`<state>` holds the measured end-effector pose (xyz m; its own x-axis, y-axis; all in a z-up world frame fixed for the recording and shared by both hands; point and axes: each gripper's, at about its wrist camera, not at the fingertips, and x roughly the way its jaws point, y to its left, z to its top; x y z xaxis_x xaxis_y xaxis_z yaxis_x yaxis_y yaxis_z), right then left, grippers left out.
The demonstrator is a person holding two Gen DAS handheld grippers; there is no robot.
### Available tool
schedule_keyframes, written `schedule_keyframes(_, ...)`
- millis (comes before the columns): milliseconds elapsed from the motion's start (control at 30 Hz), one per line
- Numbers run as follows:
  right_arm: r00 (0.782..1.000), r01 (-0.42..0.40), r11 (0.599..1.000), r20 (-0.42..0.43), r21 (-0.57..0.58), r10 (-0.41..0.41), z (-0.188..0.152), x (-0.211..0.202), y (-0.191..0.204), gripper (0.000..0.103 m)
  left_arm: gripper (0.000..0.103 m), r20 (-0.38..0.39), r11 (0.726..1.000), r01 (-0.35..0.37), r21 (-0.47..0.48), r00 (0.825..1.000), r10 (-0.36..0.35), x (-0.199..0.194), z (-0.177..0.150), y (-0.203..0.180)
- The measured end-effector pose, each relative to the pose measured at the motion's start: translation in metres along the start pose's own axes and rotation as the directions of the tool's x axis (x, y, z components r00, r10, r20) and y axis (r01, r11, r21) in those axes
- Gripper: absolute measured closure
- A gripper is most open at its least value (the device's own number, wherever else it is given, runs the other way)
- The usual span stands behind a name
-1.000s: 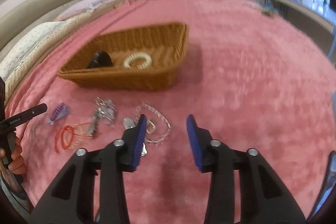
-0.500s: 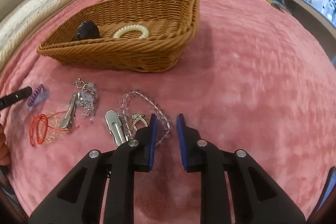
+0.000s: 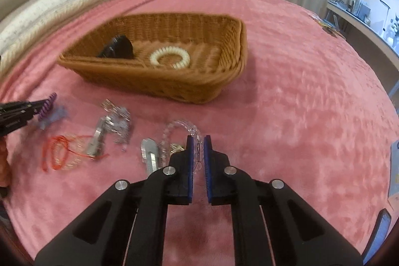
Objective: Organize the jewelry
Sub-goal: 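Grasp the purple coil hair tie with the left tool while the right tool grasps the bead bracelet, then lower both held items into the basket and open both tools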
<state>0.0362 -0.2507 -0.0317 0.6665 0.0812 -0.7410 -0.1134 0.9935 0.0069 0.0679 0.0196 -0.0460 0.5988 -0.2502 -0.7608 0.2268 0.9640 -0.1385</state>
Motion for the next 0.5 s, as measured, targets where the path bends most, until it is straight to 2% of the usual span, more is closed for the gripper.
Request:
schedule_keyframes(233, 0.996, -0.062, 0.998, 0.069, 0.009, 0.061, 0.015, -0.043, 0.008, 0.097, 0.095, 0.110, 0.999, 0.034, 0.022, 0.993, -0.036, -0.041, 0.013, -0.019)
schedule_keyframes(400, 0.986, -0.093, 0.996, 0.137, 0.008, 0.091, 0.035, -0.075, 0.013, 0.097, 0.095, 0.188, 0.998, 0.037, 0.055, 0.981, -0.046, -0.064, 0.042, -0.040)
schedule_keyframes(500, 0.976, -0.110, 0.994, 0.187, 0.002, 0.108, 0.059, -0.090, 0.016, 0.097, 0.095, 0.222, 0.997, 0.042, 0.060, 0.973, -0.054, -0.069, 0.064, -0.048)
